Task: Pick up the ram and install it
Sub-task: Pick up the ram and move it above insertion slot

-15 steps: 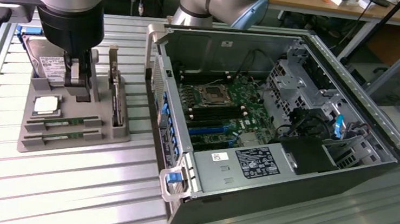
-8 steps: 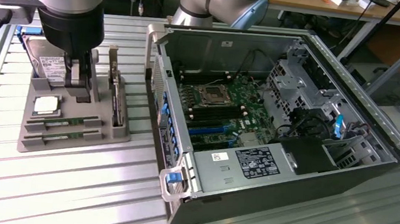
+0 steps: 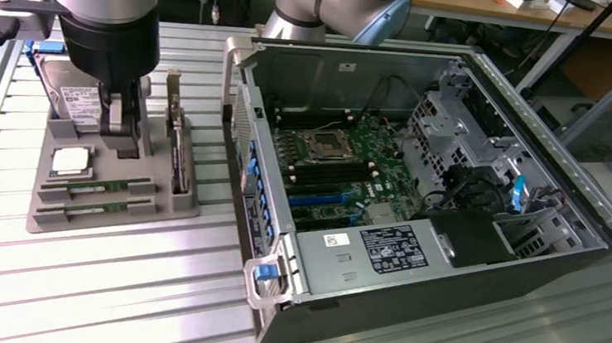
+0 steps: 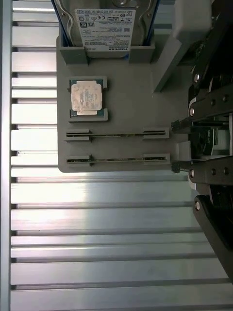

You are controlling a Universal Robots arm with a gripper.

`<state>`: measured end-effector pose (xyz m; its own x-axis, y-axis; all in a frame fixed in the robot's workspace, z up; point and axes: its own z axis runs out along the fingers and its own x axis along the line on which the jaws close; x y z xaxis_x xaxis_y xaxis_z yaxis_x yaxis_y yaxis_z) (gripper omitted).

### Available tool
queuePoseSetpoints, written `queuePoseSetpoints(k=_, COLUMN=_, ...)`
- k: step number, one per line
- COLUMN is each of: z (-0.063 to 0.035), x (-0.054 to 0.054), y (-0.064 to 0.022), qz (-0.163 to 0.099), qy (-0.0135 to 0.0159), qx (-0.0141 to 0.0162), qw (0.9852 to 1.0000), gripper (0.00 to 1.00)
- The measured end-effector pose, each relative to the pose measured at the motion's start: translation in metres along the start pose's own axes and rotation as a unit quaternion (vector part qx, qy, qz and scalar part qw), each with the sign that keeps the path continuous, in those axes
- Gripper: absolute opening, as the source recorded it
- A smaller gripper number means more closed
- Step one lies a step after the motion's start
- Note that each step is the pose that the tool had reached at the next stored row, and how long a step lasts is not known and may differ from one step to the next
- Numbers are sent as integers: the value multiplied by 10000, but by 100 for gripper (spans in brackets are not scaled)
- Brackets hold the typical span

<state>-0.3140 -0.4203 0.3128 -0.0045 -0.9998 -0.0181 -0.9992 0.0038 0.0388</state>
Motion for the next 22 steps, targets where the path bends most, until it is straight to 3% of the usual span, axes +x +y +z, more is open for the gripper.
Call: queuePoseSetpoints(k=22, z=105, x=2, y=7, qz=0, qy=-1, qx=1, qw=10000, gripper=36)
